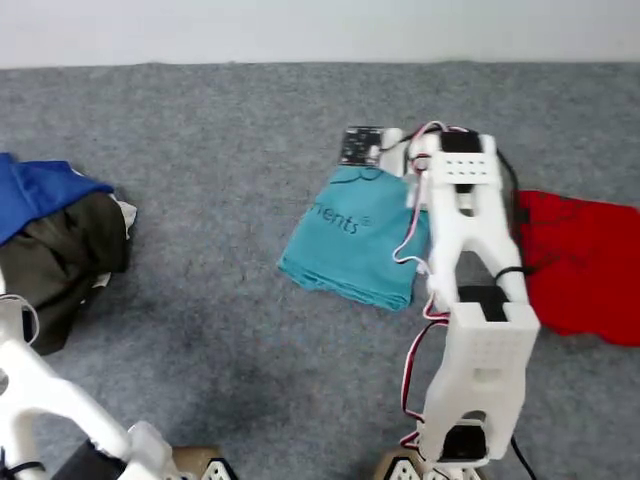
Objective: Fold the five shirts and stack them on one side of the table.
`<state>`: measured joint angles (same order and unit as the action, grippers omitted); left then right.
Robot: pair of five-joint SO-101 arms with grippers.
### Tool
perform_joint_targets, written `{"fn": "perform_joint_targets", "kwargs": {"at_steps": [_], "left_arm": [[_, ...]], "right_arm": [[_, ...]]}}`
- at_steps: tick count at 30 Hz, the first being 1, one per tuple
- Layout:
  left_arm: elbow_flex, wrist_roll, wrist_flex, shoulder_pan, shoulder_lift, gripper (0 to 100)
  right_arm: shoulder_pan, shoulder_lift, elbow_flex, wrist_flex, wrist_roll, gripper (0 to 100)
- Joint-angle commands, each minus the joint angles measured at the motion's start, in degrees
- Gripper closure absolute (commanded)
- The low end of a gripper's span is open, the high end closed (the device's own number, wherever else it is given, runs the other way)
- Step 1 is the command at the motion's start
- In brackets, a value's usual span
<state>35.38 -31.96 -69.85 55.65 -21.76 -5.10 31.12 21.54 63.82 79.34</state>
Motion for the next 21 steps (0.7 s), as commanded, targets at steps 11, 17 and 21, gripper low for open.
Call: {"fn": "perform_joint_targets", "kwargs": {"at_steps": [11,17,21], "left_arm": [[-0.6,-0.4,0.7,-0.5,-2.7,98],[-0.6,-0.4,0.7,-0.5,-2.6,98],[-0.6,-0.4,0.7,-0.5,-2.6,98]], "right_arm": [[1.3,-8.3,5.3,0.7,-26.6,77.5],[-3.2,-12.9,5.3,16.5,-46.5,77.5],[-3.9,-13.6,5.4,22.6,-59.7,77.5]]}}
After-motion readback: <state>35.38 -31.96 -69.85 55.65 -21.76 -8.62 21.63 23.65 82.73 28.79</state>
